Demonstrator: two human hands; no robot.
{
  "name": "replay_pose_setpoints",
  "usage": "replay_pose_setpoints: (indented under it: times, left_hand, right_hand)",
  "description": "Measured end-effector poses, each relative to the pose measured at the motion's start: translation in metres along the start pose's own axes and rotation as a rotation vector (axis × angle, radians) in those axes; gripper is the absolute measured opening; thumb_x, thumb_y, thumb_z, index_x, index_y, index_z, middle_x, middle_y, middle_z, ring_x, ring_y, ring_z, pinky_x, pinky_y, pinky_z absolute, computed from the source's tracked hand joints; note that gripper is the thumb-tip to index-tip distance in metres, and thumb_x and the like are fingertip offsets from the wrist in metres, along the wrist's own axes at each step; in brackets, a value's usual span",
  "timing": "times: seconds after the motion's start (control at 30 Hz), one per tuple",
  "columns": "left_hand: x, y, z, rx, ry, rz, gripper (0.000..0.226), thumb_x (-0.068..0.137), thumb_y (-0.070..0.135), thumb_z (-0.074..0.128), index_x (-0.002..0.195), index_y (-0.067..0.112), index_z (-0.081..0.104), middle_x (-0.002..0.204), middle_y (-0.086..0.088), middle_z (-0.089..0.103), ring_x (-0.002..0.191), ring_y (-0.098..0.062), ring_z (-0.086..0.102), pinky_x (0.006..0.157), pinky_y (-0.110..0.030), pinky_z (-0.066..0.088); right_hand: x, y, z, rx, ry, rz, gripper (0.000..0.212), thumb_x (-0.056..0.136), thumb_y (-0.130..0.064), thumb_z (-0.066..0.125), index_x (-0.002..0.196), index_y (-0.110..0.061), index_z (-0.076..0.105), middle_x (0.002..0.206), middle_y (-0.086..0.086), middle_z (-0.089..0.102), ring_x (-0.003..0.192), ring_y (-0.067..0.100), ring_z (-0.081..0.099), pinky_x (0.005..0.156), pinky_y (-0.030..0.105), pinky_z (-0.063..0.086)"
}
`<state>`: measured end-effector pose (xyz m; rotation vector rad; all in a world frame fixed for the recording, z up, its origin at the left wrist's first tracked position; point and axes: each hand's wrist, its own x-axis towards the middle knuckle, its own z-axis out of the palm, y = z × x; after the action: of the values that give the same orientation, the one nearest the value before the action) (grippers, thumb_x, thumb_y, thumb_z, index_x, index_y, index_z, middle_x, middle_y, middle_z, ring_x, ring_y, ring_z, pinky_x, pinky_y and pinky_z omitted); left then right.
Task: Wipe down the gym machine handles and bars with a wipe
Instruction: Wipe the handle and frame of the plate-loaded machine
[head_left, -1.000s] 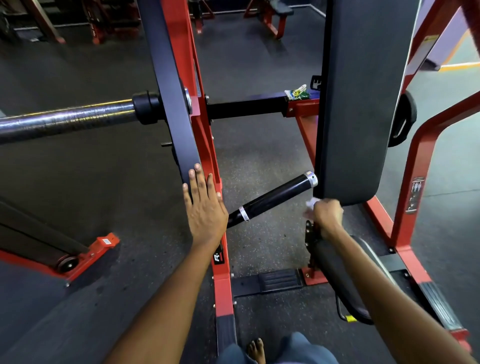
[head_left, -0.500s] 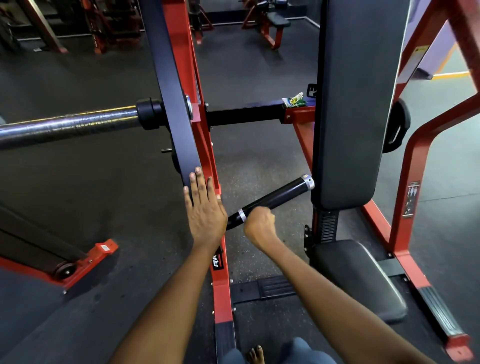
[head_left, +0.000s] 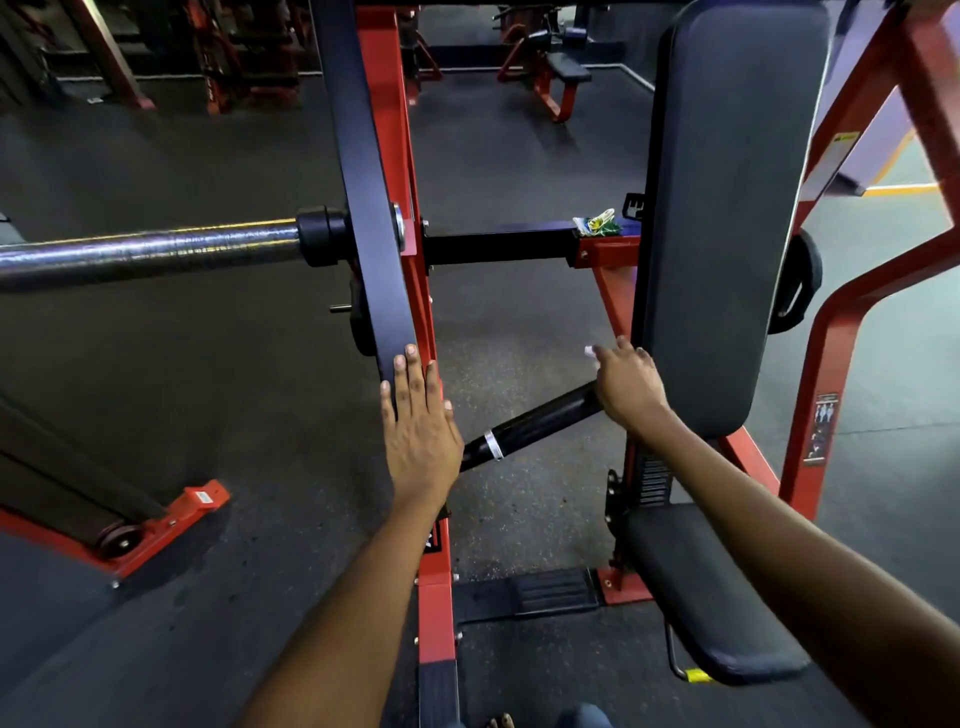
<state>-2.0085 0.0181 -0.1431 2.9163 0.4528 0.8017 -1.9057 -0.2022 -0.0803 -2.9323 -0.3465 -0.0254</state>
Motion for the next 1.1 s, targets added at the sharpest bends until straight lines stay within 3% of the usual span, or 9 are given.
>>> replay_pose_setpoints:
  times: [0.07,0.2,0.37,0.5,0.57,0.7,0.87,1.0,1.1]
  left_hand:
    - [0.000,0.000,0.001,-0.001,0.006,-0.004,0.055,0.101,0.020,0.033,0.151,0.002,0.022,0.161,-0.016,0.009,0.149,-0.028,0.007,0.121,-0.040,-0.004]
    - [0.000,0.001,0.000,0.005,0.001,-0.007,0.054,0.100,0.021,0.030,0.151,0.003,0.022,0.161,-0.015,0.008,0.149,-0.027,0.006,0.121,-0.040,-0.006]
    - [0.000,0.001,0.001,0.004,0.003,-0.012,0.053,0.100,0.020,0.030,0.150,0.002,0.027,0.161,-0.015,0.011,0.149,-0.027,0.008,0.121,-0.040,-0.004]
    - [0.000,0.001,0.002,-0.012,0.008,-0.011,0.054,0.099,0.022,0.028,0.150,0.002,0.026,0.161,-0.014,0.011,0.149,-0.028,0.009,0.121,-0.043,0.004]
    - [-0.001,0.001,0.002,-0.006,0.011,-0.005,0.054,0.099,0.022,0.028,0.150,0.002,0.025,0.161,-0.015,0.010,0.149,-0.028,0.009,0.121,-0.044,0.006]
    - [0.000,0.000,0.003,-0.018,0.010,-0.009,0.054,0.100,0.019,0.031,0.150,0.001,0.025,0.161,-0.014,0.008,0.149,-0.028,0.007,0.121,-0.042,-0.001]
    - [-0.001,0.000,0.002,-0.009,0.012,-0.005,0.053,0.100,0.019,0.032,0.149,0.002,0.028,0.160,-0.016,0.013,0.149,-0.029,0.011,0.120,-0.045,0.006]
    - [-0.001,0.000,0.002,-0.021,0.009,-0.003,0.053,0.100,0.019,0.034,0.150,0.002,0.027,0.161,-0.015,0.012,0.149,-0.029,0.010,0.121,-0.044,0.005]
    - [0.000,0.000,0.003,-0.029,0.004,-0.009,0.053,0.101,0.020,0.035,0.150,0.001,0.027,0.161,-0.015,0.012,0.149,-0.028,0.008,0.121,-0.045,0.007]
  right_hand:
    - [0.004,0.002,0.021,-0.122,-0.042,-0.071,0.036,0.088,-0.008,0.044,0.122,-0.005,0.055,0.121,0.018,0.060,0.129,0.028,0.042,0.111,0.042,0.020]
    - [-0.018,-0.044,0.049,-0.057,0.012,-0.209,0.030,0.086,-0.010,0.042,0.110,-0.004,0.060,0.101,0.016,0.067,0.097,0.029,0.060,0.109,0.035,0.025]
    - [-0.040,-0.075,0.076,0.055,0.002,-0.358,0.038,0.083,-0.008,0.042,0.118,-0.003,0.057,0.113,0.015,0.063,0.110,0.029,0.055,0.112,0.035,0.022]
    - [-0.043,-0.046,0.055,0.272,-0.095,-0.647,0.046,0.083,0.005,0.035,0.124,-0.002,0.056,0.124,0.014,0.060,0.118,0.025,0.053,0.110,0.031,0.033]
    - [-0.036,-0.028,0.038,0.325,-0.044,-0.587,0.046,0.087,0.010,0.039,0.128,-0.005,0.054,0.127,0.012,0.059,0.120,0.022,0.052,0.108,0.023,0.030]
    - [-0.001,0.001,0.029,0.082,0.105,-0.116,0.038,0.082,0.001,0.043,0.117,-0.006,0.058,0.109,0.014,0.066,0.105,0.031,0.057,0.103,0.034,0.034]
    - [-0.019,-0.059,0.049,-0.065,0.008,-0.231,0.025,0.087,-0.015,0.041,0.102,-0.010,0.061,0.096,0.011,0.068,0.092,0.027,0.060,0.086,0.032,0.042]
    - [-0.041,-0.067,0.087,0.196,0.057,-0.479,0.041,0.082,-0.008,0.034,0.112,-0.007,0.061,0.111,0.012,0.065,0.110,0.026,0.058,0.109,0.034,0.028]
    - [-0.052,-0.046,0.091,0.273,-0.013,-0.682,0.051,0.085,0.002,0.031,0.133,-0.005,0.049,0.138,0.011,0.049,0.135,0.020,0.037,0.117,0.032,0.016]
